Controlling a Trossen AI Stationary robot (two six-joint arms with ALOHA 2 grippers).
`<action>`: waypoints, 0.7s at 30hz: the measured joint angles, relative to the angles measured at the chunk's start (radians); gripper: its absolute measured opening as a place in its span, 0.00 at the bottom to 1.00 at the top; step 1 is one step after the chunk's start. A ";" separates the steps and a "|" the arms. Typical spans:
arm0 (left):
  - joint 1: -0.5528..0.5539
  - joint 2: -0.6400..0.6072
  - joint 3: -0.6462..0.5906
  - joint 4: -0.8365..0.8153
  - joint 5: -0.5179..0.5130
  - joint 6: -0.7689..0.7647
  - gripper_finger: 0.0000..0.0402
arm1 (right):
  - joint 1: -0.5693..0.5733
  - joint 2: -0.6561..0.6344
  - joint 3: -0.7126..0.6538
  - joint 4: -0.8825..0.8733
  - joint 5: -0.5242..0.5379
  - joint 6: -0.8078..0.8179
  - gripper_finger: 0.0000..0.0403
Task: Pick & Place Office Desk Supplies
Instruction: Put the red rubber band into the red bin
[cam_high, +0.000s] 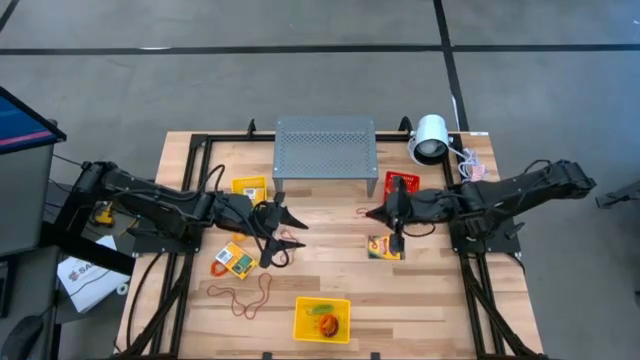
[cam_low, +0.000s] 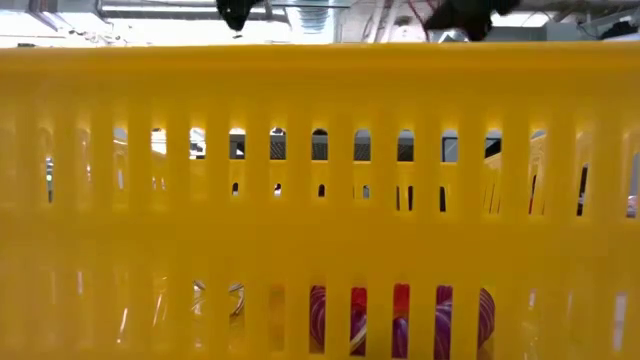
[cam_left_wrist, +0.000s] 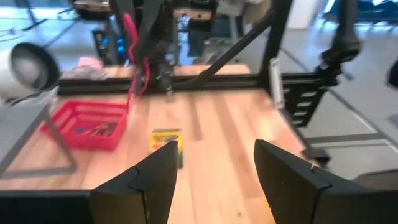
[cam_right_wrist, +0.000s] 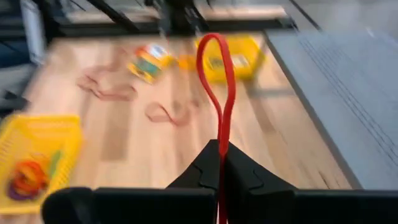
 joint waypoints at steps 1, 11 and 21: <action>0.000 -0.011 -0.020 -0.009 -0.018 -0.001 0.50 | -0.004 -0.002 0.000 -0.033 0.012 0.015 0.00; -0.007 -0.194 -0.236 0.183 -0.028 -0.041 0.49 | -0.017 -0.008 0.000 -0.287 0.144 0.145 0.00; -0.010 -0.369 -0.430 0.301 -0.035 -0.122 0.49 | -0.081 -0.008 0.000 -0.496 0.195 0.252 0.00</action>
